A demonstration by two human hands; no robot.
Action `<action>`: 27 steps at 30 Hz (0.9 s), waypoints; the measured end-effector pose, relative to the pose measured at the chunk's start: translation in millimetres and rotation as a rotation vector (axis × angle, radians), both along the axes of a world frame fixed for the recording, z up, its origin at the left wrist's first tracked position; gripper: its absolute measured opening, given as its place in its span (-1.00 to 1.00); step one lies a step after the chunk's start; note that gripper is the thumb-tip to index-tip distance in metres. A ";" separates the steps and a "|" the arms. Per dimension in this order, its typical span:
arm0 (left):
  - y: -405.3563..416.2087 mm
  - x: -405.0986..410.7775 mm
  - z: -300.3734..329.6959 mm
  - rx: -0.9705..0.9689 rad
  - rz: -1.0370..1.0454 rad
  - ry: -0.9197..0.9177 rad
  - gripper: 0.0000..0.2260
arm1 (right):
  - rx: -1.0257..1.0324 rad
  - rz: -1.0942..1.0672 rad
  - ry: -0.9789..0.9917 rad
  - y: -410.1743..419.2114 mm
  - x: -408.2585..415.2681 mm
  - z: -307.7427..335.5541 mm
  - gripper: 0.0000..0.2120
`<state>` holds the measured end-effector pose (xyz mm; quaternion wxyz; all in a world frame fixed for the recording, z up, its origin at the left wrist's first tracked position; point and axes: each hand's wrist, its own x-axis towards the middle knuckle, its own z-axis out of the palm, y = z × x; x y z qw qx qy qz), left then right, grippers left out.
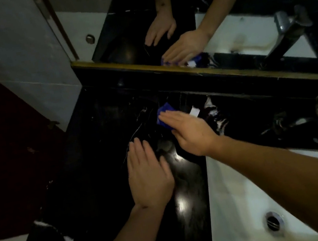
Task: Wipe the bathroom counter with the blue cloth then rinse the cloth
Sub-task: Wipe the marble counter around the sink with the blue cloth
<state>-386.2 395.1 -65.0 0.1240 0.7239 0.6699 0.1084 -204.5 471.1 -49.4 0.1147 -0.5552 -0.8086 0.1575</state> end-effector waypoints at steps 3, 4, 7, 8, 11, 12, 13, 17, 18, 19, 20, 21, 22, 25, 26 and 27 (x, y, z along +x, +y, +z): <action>-39.2 -41.6 -2.9 0.012 -0.043 0.049 -0.47 | -0.010 0.057 0.007 -57.0 -13.4 0.3 -0.46; -52.8 -56.5 -4.5 0.011 -0.056 0.059 -0.48 | -0.022 0.079 0.010 -74.2 -17.3 0.7 -0.46; -98.2 -97.8 -2.6 -0.039 -0.100 0.096 -0.47 | -0.061 0.165 0.022 -132.9 -30.1 1.6 -0.45; -111.2 -108.2 -1.9 -0.045 -0.113 0.102 -0.47 | -0.068 0.184 0.033 -153.3 -35.4 1.7 -0.44; -142.8 -121.7 -0.9 -0.053 -0.141 0.100 -0.47 | -0.083 0.230 0.065 -210.1 -52.9 3.0 -0.39; -153.0 -122.2 -0.7 -0.057 -0.142 0.096 -0.47 | -0.098 0.237 0.072 -227.7 -58.8 4.4 -0.36; -162.5 -121.4 -0.7 -0.063 -0.140 0.093 -0.47 | -0.113 0.235 0.081 -243.3 -64.3 5.5 -0.35; -186.9 -111.3 7.8 -0.116 -0.099 0.083 -0.47 | -0.112 0.205 0.062 -280.0 -76.8 7.3 -0.36; -190.6 -108.1 11.1 -0.131 -0.086 0.076 -0.47 | -0.111 0.197 0.043 -284.2 -77.9 8.4 -0.36; -193.6 -106.0 12.5 -0.144 -0.067 0.068 -0.47 | -0.123 0.188 0.028 -285.7 -78.9 10.2 -0.36; -196.3 -103.8 14.8 -0.150 -0.053 0.061 -0.46 | -0.135 0.174 0.026 -287.4 -78.7 13.9 -0.37; -198.1 -101.7 17.0 -0.151 -0.044 0.053 -0.46 | -0.152 0.153 0.042 -288.4 -77.3 17.7 -0.37; -199.5 -99.1 20.2 -0.159 -0.035 0.041 -0.46 | -0.177 0.122 0.081 -290.4 -74.8 22.6 -0.39; -196.3 -84.6 28.9 -0.206 0.026 0.025 -0.48 | -0.312 -0.043 0.228 -298.5 -63.0 34.8 -0.48; -192.0 -76.6 35.0 -0.253 0.048 0.028 -0.48 | -0.341 -0.150 0.289 -301.4 -58.3 39.1 -0.51; -185.6 -67.4 41.9 -0.295 0.077 0.025 -0.48 | -0.354 -0.292 0.363 -303.4 -53.0 44.7 -0.54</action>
